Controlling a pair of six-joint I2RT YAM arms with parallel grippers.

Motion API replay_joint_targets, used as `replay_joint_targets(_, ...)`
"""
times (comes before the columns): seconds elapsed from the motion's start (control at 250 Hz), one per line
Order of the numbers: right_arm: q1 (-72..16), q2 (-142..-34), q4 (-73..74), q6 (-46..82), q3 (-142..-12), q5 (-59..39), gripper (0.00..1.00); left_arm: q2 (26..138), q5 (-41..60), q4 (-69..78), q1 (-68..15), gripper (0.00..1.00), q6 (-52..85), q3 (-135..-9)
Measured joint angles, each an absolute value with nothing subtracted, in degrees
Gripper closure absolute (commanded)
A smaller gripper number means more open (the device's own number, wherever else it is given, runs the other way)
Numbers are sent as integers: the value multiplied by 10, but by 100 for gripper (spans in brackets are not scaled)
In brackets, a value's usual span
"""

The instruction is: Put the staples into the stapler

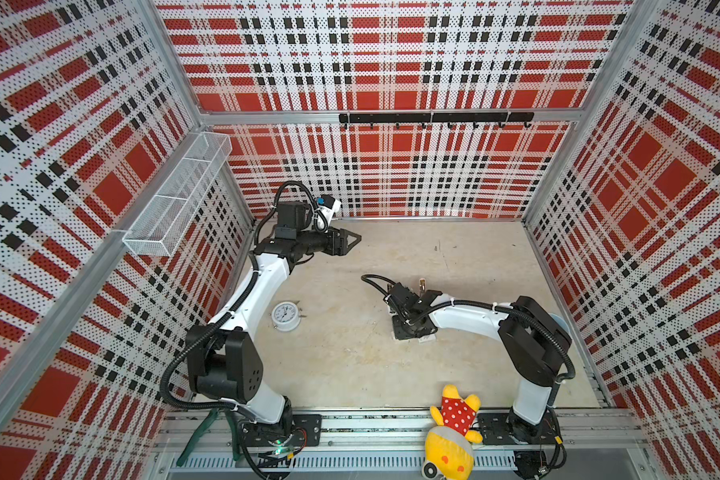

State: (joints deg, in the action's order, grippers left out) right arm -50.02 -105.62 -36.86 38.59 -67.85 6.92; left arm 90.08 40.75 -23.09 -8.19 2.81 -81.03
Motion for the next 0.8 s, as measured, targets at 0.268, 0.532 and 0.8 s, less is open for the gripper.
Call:
replay_joint_targets(0.268, -502, -1058, -376, 386, -682, 73, 77, 898, 408, -227, -82, 25, 28, -810)
replay_joint_targets(0.532, -502, -1060, -378, 385, -687, 81, 75, 898, 410, -225, -82, 25, 29, -806)
replay_joint_targets(0.8, -502, -1077, -384, 384, -696, 85, 75, 897, 412, -223, -82, 25, 30, -806)
